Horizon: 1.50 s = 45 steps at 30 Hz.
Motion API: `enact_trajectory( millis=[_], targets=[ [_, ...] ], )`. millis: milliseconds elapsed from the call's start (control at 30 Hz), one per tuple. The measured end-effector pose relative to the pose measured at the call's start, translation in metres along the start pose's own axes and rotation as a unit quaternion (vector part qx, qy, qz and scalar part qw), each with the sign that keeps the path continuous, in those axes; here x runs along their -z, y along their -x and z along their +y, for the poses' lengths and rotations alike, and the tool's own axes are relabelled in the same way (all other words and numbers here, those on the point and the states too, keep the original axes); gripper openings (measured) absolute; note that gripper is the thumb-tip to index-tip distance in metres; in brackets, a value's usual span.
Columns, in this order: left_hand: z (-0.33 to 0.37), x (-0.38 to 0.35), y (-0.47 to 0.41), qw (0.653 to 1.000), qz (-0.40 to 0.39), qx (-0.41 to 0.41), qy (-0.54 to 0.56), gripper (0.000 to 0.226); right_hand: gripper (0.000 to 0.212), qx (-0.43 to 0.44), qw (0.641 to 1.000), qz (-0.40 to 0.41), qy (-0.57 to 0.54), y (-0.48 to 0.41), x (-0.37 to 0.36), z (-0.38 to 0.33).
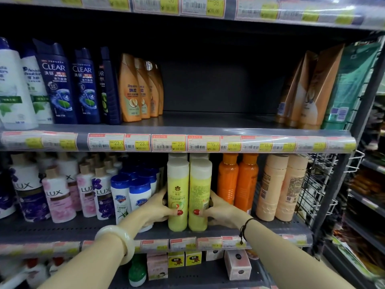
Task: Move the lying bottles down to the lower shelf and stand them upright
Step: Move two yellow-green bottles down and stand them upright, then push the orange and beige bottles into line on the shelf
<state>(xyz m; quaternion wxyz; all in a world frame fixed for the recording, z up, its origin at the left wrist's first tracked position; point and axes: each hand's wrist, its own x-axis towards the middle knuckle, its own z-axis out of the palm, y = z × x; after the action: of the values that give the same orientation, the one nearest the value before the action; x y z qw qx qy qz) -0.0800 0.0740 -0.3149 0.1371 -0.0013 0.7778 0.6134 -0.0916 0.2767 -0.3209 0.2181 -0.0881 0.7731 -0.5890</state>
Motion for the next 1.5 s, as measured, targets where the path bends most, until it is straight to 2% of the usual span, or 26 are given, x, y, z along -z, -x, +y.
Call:
enact_trajectory(
  millis=[100,233,400,500,567,633,733,900,1033,1200,1300,1400,1500],
  targets=[
    [0.001,-0.001,0.001,1.0,-0.001,-0.004,-0.021,0.076,0.087,-0.008,1.0,-0.017,0.009,-0.002,0.0,-0.001],
    [0.003,-0.005,0.002,1.0,0.007,-0.007,-0.021,0.079,0.081,-0.013,1.0,-0.019,0.002,-0.001,0.003,-0.003],
    [0.003,-0.007,0.005,0.999,0.032,-0.013,-0.009,0.084,0.077,0.025,0.998,0.02,0.049,0.005,0.001,-0.001],
    [0.006,-0.007,0.01,0.991,0.048,0.011,-0.125,0.07,0.068,0.038,0.99,0.047,0.131,0.011,0.0,-0.004],
    [0.011,-0.006,0.021,0.969,0.04,0.078,-0.23,0.061,0.061,0.021,0.981,0.045,0.189,0.018,0.003,-0.006],
    [0.02,-0.006,0.035,0.934,-0.007,0.136,-0.331,0.052,0.055,-0.016,0.965,0.041,0.258,0.028,0.01,-0.011],
    [0.039,-0.016,0.045,0.91,-0.062,0.13,-0.388,0.04,0.048,-0.058,0.938,0.033,0.339,0.043,0.023,-0.023],
    [0.079,-0.062,0.03,0.923,-0.074,0.057,-0.374,0.054,0.025,-0.079,0.903,0.065,0.418,0.055,0.056,-0.031],
    [0.092,-0.107,0.017,0.932,-0.052,0.016,-0.359,0.045,0.031,-0.059,0.89,0.09,0.444,0.06,0.081,-0.019],
    [0.085,-0.144,0.0,0.929,-0.003,0.002,-0.37,0.06,0.042,-0.072,0.873,0.116,0.468,0.058,0.1,0.004],
    [0.083,-0.152,-0.011,0.925,0.023,0.006,-0.38,0.067,0.049,-0.062,0.877,0.126,0.46,0.054,0.11,0.011],
    [0.078,-0.154,-0.022,0.921,0.038,0.021,-0.387,0.07,0.048,-0.052,0.884,0.138,0.444,0.048,0.117,0.013],
    [0.071,-0.155,-0.032,0.932,0.051,0.038,-0.358,0.089,0.053,-0.06,0.891,0.154,0.423,0.041,0.121,0.016]
  ],
)
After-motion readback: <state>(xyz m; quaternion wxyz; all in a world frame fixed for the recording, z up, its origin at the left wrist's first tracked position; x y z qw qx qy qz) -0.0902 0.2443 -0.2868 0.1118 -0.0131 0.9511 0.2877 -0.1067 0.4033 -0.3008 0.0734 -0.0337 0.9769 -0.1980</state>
